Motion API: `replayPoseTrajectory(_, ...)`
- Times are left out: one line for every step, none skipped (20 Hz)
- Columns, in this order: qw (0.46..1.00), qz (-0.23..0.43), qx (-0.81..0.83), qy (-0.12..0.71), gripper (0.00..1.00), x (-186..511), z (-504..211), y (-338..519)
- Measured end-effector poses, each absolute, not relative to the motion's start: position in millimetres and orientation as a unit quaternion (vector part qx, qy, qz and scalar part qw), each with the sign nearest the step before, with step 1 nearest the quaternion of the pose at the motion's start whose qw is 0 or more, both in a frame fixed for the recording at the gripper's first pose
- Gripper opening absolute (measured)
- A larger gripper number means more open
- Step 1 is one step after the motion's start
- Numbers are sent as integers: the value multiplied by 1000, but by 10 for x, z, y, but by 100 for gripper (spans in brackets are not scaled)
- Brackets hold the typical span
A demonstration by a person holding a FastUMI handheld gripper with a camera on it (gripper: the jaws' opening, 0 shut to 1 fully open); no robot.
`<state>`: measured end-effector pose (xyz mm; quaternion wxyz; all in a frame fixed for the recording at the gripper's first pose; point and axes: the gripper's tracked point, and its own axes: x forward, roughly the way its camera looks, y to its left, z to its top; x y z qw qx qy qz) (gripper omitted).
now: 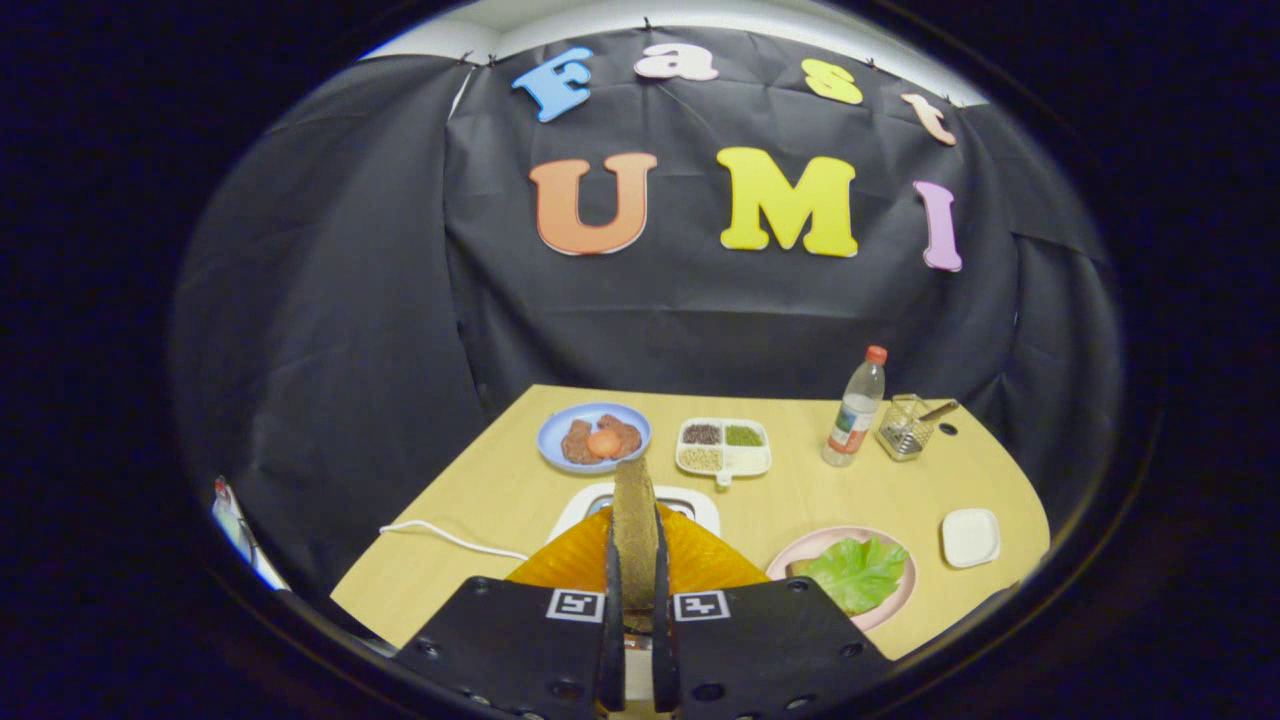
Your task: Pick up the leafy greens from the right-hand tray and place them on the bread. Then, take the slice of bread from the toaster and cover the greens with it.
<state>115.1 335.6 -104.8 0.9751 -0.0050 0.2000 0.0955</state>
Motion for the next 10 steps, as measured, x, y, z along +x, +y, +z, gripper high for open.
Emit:
replayPoseTrajectory(977, 98, -4, 190, 11, 1115, -938, 3365)
replayPoseTrajectory(978, 103, -1, 179, 11, 1080, -826, 3380)
replayPoseTrajectory(980, 106, 0, 171, 11, 1039, -723, 3379)
replayPoseTrajectory(981, 103, 0, 163, 11, 995, -611, 3343)
replayPoseTrajectory(983, 103, 2, 152, 10, 952, -489, 3320)
replayPoseTrajectory(984, 102, 4, 143, 10, 911, -395, 3286)
replayPoseTrajectory(986, 101, 5, 134, 10, 877, -306, 3231)
replayPoseTrajectory(987, 99, 6, 126, 10, 867, -244, 3180)
replayPoseTrajectory(988, 95, 7, 118, 11, 840, -180, 3111)
replayPoseTrajectory(989, 91, 9, 112, 10, 827, -155, 3038)
